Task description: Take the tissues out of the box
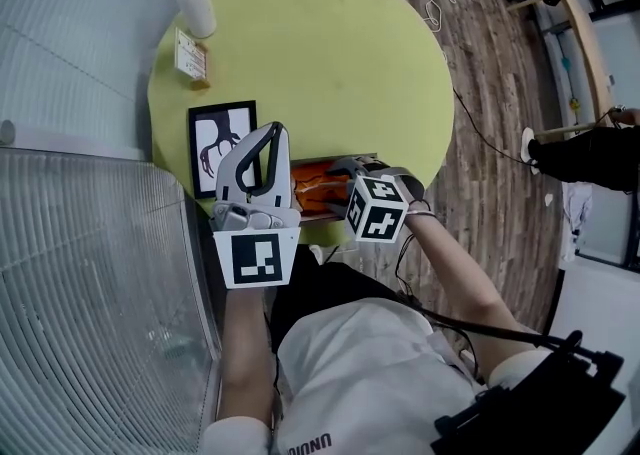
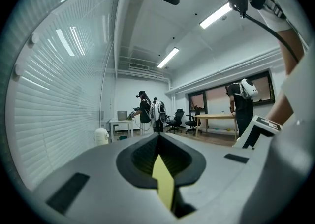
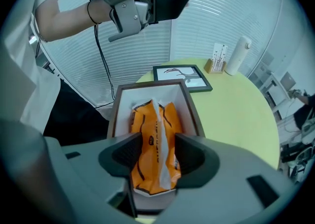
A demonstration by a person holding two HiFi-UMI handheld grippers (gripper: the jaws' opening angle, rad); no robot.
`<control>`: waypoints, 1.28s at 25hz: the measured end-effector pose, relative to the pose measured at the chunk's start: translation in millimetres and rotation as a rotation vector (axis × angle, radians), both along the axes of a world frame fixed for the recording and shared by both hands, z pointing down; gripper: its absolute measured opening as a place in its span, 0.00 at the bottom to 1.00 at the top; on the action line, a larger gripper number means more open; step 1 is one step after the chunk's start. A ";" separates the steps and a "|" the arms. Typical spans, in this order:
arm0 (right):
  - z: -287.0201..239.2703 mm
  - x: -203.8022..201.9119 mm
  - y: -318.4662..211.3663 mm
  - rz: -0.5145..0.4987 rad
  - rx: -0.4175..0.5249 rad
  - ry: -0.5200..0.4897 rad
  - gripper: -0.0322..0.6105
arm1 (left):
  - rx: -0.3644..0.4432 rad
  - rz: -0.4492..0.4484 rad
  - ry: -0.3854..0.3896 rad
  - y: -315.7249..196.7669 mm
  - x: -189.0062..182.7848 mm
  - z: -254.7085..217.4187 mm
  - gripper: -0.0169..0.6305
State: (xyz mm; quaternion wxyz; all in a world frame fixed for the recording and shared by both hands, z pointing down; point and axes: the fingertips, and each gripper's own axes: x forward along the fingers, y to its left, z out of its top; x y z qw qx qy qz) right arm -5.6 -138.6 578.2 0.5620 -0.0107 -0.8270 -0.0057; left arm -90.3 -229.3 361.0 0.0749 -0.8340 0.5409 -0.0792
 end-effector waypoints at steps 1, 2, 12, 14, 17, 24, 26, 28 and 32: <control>0.4 0.4 0.3 -0.001 0.001 0.003 0.39 | 0.000 0.002 0.000 0.0 0.5 -0.5 0.05; 0.7 1.0 0.5 -0.001 0.003 0.006 0.36 | 0.000 0.004 -0.001 0.0 1.1 -1.0 0.05; 5.6 5.5 3.5 -0.006 0.013 0.025 0.17 | 0.007 0.008 -0.002 -2.1 -0.2 -3.8 0.05; 4.7 5.4 3.6 -0.005 0.017 0.020 0.15 | 0.007 0.009 -0.003 -1.8 -0.9 -2.2 0.05; 1.6 5.3 5.1 -0.012 0.016 0.014 0.11 | 0.004 0.005 0.005 -1.4 -2.0 0.3 0.05; -14.1 4.3 4.0 -0.007 0.043 -0.018 0.09 | -0.072 -0.083 0.203 -0.8 -10.1 6.8 0.05; -20.9 4.1 3.2 -0.002 0.048 -0.030 0.09 | -0.072 -0.090 0.210 -0.2 -11.2 4.0 0.05; -26.5 3.7 4.8 -0.001 0.053 -0.039 0.09 | -0.079 -0.097 0.213 2.4 -12.3 2.1 0.05; -35.9 6.1 0.7 0.008 0.082 -0.065 0.09 | -0.072 -0.100 0.189 3.6 -10.4 0.3 0.05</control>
